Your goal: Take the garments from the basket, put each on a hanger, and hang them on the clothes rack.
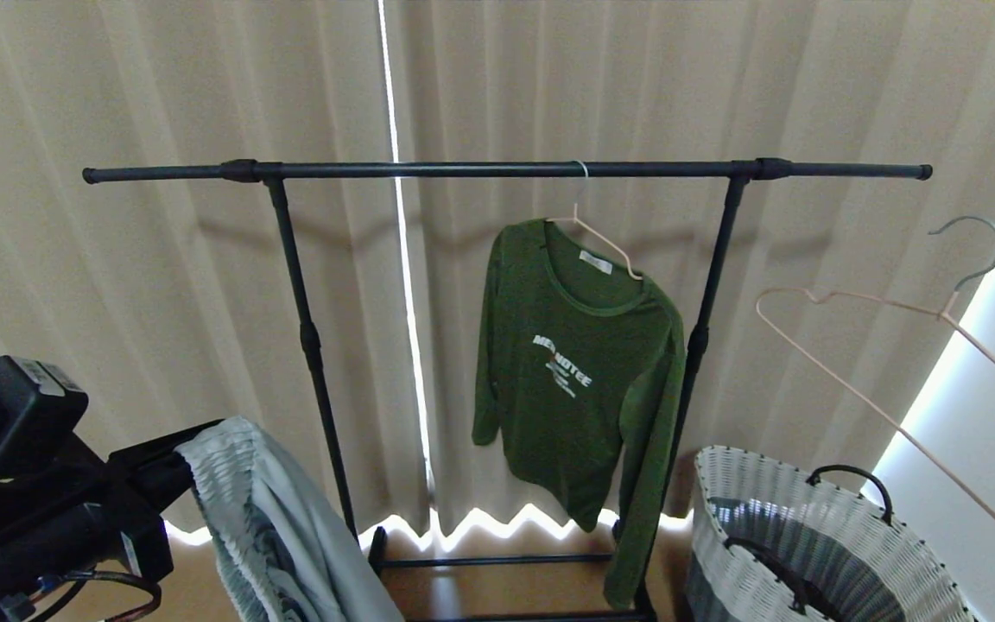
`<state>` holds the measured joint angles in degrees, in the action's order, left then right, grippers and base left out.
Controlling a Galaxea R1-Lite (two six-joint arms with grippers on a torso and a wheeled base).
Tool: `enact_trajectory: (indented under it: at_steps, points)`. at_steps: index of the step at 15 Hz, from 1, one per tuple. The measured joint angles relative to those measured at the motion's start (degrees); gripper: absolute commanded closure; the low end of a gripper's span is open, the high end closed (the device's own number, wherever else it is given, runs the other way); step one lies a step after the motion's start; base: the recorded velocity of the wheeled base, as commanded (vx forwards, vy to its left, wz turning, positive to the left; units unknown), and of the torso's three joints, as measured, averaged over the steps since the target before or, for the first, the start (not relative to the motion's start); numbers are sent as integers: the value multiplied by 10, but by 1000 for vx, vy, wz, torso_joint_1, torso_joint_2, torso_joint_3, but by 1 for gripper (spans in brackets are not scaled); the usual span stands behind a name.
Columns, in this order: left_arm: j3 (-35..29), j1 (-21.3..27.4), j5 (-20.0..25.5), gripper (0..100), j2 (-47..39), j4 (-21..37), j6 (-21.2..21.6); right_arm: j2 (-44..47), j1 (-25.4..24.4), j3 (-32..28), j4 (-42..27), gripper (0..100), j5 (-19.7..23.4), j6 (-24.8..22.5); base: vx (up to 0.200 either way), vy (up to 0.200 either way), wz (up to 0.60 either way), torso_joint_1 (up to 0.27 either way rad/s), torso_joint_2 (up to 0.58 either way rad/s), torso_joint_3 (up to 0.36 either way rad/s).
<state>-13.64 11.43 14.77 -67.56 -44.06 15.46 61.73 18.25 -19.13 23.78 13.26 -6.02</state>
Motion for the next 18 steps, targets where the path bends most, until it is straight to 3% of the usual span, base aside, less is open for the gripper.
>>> enact_trajectory:
  at_steps: [6, 13, 18]
  points:
    - [1, 0, 0, 100, 1, 0, 1, 0, -1, 0, 16, 100, 14, 3, 0, 200, 0, 2, 3, 2]
    - [3, 0, 0, 100, 2, 0, 4, -4, -3, 0, 38, 100, 15, 4, 0, 0, 0, 0, 0, 0]
    - [4, 0, 0, 100, 2, 0, 10, -15, -54, 8, 74, 100, 16, 44, 0, 0, 0, 0, 0, 0]
